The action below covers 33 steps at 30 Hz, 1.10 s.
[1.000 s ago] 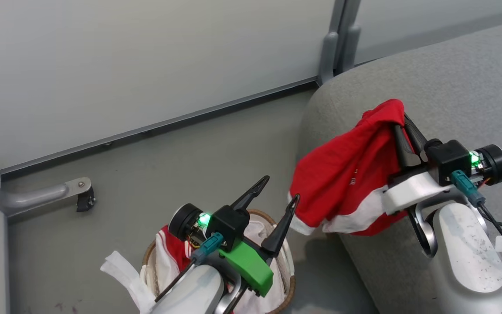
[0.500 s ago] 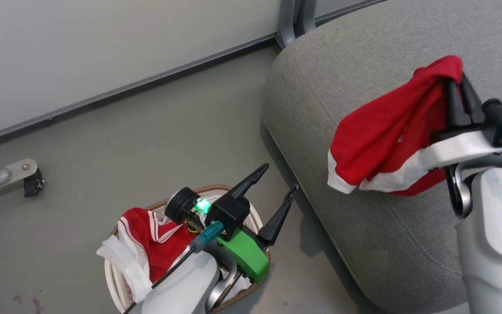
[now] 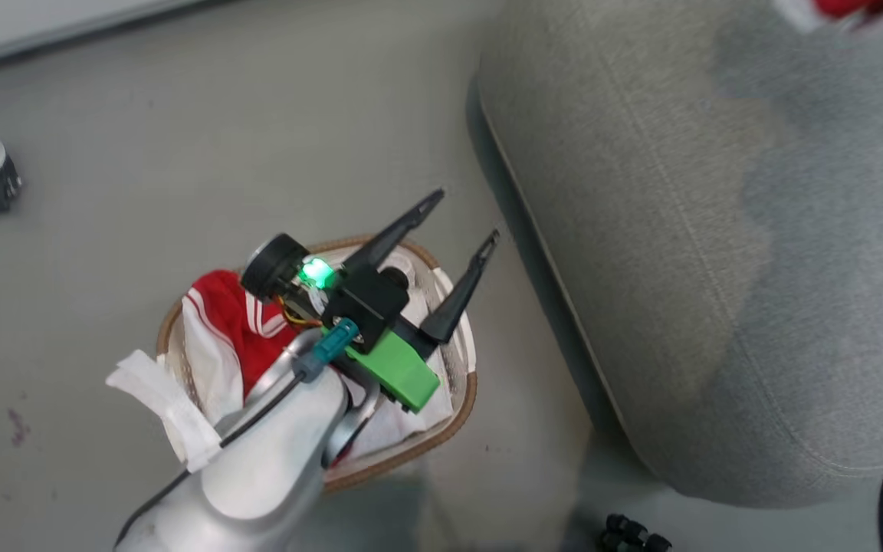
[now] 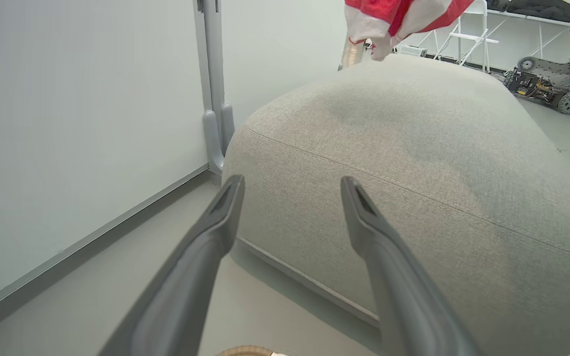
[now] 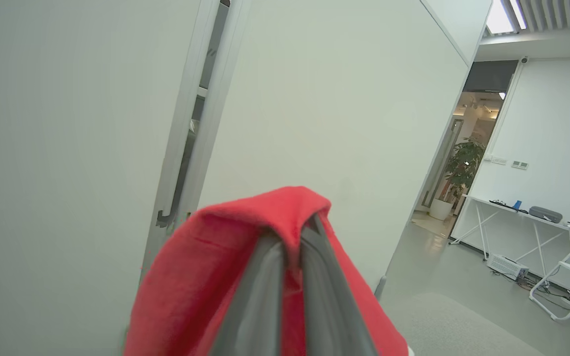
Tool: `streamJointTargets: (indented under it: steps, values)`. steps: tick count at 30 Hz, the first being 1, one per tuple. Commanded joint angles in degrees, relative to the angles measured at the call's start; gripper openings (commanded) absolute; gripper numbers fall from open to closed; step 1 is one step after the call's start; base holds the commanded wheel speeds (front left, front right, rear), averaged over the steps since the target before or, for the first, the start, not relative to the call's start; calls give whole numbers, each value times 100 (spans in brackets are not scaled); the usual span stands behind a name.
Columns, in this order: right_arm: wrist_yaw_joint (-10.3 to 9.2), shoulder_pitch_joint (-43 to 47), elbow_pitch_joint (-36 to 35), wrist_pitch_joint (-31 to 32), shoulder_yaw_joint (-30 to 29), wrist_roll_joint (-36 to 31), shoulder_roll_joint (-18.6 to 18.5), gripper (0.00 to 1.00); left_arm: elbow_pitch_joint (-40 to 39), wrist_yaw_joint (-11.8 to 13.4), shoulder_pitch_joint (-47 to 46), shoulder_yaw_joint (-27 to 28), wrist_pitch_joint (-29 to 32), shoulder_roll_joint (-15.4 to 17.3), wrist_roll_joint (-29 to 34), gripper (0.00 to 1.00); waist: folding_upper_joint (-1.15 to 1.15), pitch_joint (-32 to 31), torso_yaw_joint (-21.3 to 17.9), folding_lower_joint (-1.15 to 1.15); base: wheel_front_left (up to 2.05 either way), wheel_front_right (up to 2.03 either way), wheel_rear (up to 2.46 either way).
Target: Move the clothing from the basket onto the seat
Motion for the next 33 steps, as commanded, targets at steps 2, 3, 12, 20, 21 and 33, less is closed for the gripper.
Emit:
streamJointTargets:
  steps: [2, 3, 12, 20, 21, 33]
  values:
    - [-8, -297, 218, -26, -116, -117, -226, 0, -70, -16, -191, 30, -3, 90, 93, 100, 0, 1017, 413, -1, 0, 0, 0]
    - [-8, -402, 330, -25, -168, -157, -307, 0, -85, -15, -235, 27, -3, 122, 128, 100, 0, 1130, 450, -1, 0, 0, 0]
    - [-8, -514, 1404, -17, -526, -457, -446, 0, -127, -15, -378, 86, -3, 282, 239, 100, 0, 1741, 536, -1, 0, 0, 0]
    - [-8, 99, 1769, -16, -519, -802, -45, 0, -39, -15, -253, 114, -3, 229, 178, 100, 0, 1546, 491, -1, 0, 0, 0]
    - [-8, 185, 1735, -16, -483, -803, -9, 0, -30, -15, -226, 106, -3, 217, 166, 100, 0, 1483, 491, -1, 0, 0, 0]
    - [-8, 855, 1418, -16, 32, -730, -41, 100, 10, -15, 126, 365, -3, 63, 57, 100, 0, 696, 592, -1, 0, 0, 0]
